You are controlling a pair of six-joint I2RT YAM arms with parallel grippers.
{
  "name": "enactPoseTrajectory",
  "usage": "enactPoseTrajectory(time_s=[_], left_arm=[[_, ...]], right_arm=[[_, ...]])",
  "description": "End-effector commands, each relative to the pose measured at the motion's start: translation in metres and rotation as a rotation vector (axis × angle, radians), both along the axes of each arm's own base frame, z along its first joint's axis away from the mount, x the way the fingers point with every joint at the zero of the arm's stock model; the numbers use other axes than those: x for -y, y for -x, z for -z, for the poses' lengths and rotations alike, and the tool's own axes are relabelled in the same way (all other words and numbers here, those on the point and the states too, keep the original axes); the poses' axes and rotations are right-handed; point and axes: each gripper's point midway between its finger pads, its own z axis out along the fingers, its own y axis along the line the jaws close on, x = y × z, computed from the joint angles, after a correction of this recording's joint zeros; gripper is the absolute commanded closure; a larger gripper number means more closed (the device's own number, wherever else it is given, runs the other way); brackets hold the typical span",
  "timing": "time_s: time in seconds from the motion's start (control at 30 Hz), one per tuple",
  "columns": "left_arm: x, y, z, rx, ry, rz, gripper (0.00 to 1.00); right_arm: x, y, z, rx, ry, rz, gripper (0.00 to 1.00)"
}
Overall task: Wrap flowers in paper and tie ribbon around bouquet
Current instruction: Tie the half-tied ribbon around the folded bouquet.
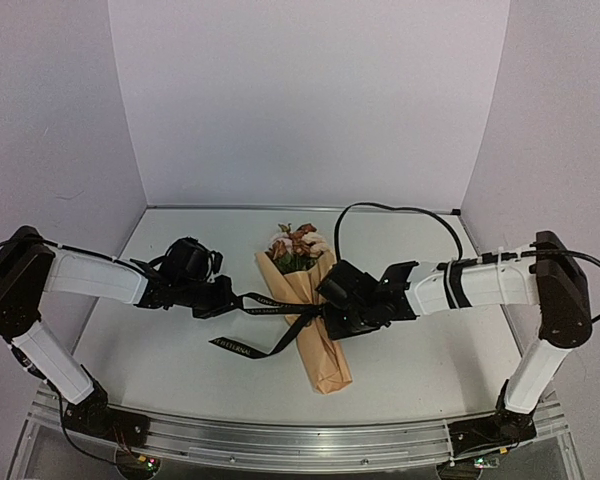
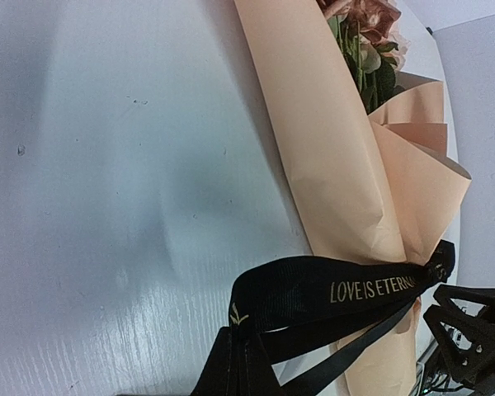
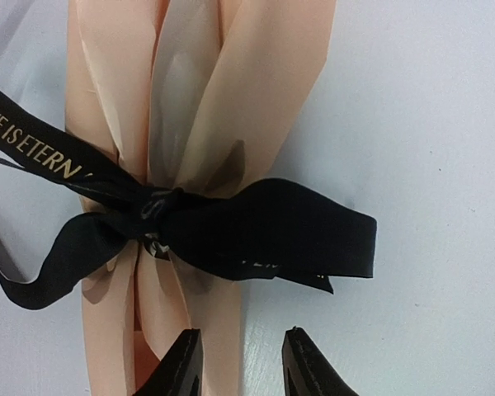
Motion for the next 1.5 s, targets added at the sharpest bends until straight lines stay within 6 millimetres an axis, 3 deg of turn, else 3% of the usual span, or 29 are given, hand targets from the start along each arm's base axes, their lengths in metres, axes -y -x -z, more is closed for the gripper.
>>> enactPoseTrajectory(time_s=[0.0,0.23,0.6,0.9,1.13,1.47], left_arm=[[0.002,-0.007,-0.021,0.053,0.022,-0.006,1.00],[0.001,-0.006,-0.022,0.056,0.020,-0.008,1.00],[0.001,-0.006,-0.023,0.058,0.020,-0.007,1.00],[0.000,-0.006,-0.023,0.059,0.022,-0.009,1.00],[0.001,-0.006,-0.023,0.061,0.022,-0.008,1.00],[0.000,-0.007,-0.026,0.068,0.020,-0.010,1.00]], right_arm=[[0.004,-0.006,-0.015,0.047,-0.019,0.029,0.63],[0.014,-0.017,-0.008,0.058,0.002,0.084,0.65],[-0.003,-0.028,0.003,0.052,0.016,0.067,0.68],[0.009,-0.042,0.000,0.135,0.070,0.134,0.69],[0.004,-0.050,0.001,0.160,0.084,0.130,0.79],[-0.001,-0.051,-0.003,0.171,0.052,0.124,0.82]])
